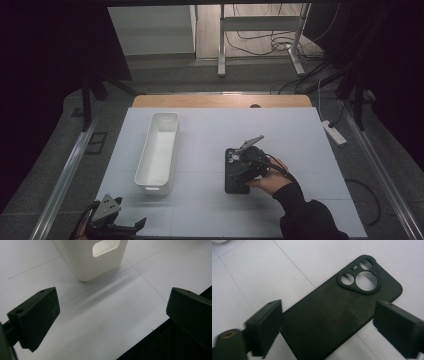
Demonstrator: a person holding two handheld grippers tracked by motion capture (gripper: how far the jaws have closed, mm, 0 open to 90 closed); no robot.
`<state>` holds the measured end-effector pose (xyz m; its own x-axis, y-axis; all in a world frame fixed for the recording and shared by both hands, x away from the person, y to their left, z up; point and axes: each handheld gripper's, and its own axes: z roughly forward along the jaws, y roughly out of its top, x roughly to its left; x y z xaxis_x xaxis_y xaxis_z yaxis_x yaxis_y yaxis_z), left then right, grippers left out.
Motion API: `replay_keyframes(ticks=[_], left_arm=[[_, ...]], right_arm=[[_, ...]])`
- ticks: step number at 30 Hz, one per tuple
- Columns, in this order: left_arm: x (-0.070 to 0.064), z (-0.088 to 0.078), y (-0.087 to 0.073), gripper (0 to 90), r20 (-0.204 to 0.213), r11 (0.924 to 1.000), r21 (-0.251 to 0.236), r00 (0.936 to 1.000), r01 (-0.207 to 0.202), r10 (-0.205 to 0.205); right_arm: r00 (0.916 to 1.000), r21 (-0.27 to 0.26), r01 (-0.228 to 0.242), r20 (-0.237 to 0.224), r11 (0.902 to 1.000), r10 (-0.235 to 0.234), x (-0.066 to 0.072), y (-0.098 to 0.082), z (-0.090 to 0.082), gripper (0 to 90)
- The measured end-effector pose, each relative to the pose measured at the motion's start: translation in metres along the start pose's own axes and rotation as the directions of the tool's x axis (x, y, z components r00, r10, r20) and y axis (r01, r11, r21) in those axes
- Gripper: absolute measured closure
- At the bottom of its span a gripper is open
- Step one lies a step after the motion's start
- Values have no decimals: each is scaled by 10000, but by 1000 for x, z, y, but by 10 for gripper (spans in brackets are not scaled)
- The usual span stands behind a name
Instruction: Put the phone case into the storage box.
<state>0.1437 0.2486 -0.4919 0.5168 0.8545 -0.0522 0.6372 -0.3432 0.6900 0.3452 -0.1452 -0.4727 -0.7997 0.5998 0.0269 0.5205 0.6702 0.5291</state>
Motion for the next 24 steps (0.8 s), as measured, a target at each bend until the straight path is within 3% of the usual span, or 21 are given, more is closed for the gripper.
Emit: replay_keyframes(ticks=[3,5,12,24], left_arm=[[0,0,0,0,-3,10000,7,10000,-17,17],[0,0,0,0,-4,10000,12,10000,-24,24],[-1,0,0,0,-21,10000,28,10000,-67,67],[-1,1,1,0,-44,9999,101,9999,-124,124]], right_arm=[[9998,116,127,126,9999,-128,0,0,1,374],[9998,166,183,105,9997,-185,0,1,1,423],[9987,253,513,47,9984,-514,-1,2,1,891],[9974,149,698,-176,9974,-695,4,6,9,899]])
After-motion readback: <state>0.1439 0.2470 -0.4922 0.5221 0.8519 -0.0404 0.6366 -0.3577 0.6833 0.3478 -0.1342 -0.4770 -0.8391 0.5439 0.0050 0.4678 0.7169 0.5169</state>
